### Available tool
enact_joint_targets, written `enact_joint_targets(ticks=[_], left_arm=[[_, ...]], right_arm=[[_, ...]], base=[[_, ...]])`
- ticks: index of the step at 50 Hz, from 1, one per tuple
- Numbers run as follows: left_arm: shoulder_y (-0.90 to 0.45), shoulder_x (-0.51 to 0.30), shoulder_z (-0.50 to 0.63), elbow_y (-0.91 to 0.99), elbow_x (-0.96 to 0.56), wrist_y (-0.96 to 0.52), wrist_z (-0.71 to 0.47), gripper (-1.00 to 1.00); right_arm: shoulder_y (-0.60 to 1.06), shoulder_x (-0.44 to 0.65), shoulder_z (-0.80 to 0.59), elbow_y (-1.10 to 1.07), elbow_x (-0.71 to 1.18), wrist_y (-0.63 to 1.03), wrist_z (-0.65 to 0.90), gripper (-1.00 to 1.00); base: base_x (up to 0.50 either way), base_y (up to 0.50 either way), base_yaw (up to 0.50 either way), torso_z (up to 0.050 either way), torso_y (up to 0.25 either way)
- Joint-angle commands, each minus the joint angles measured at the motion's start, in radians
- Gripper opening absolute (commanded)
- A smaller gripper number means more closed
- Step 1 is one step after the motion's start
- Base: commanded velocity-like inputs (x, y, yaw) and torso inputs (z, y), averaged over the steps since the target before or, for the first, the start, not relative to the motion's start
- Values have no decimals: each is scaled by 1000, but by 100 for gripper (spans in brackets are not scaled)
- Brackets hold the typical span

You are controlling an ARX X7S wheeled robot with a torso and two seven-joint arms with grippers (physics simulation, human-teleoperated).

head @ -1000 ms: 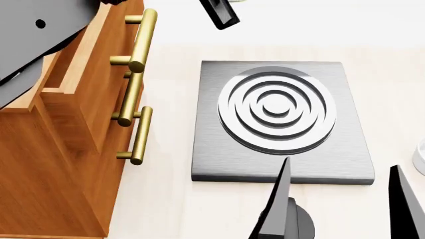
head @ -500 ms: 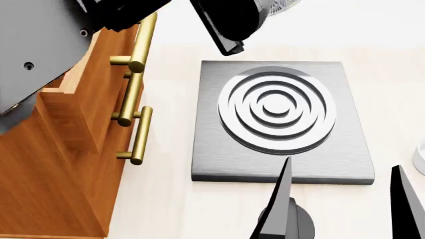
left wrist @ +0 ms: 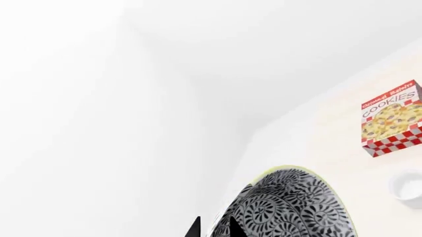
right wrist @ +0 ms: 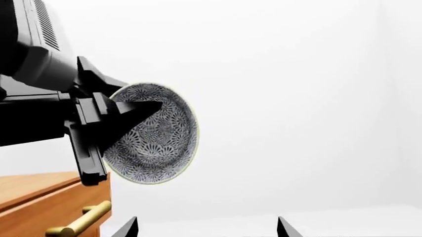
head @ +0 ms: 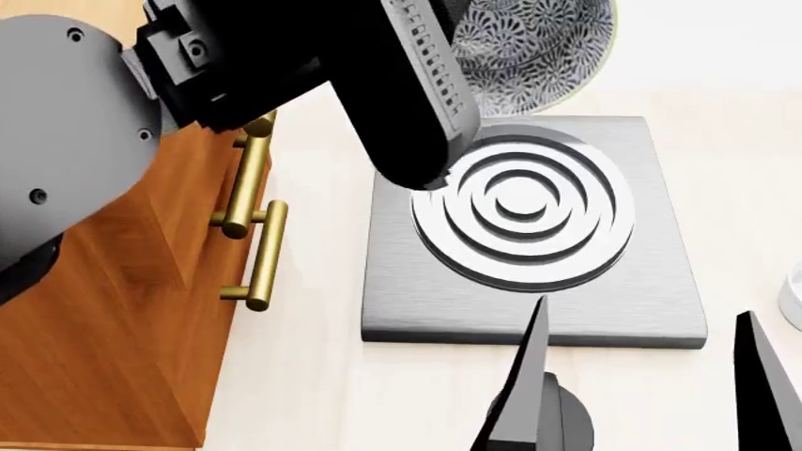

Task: Pick the akita bowl on the wooden cabinet and place it on the plate.

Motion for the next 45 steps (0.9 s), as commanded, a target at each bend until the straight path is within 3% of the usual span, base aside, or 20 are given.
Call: enact_joint_targets(ticks=[1, 28, 45], left_arm=[[19, -34, -24, 36, -36, 13, 20, -100], [82, -86, 9, 196, -50, 3, -2, -100], [80, -170, -22, 326, -105, -52, -35, -100]], right_arm=[[14, 5, -23, 8, 6, 5, 1, 100], [67, -5, -93, 15, 16, 64, -3, 100], [70, 0, -100, 25, 16, 56, 4, 100]], base=[[0, 0, 0, 0, 0], [0, 0, 0, 0, 0], [0, 0, 0, 0, 1]])
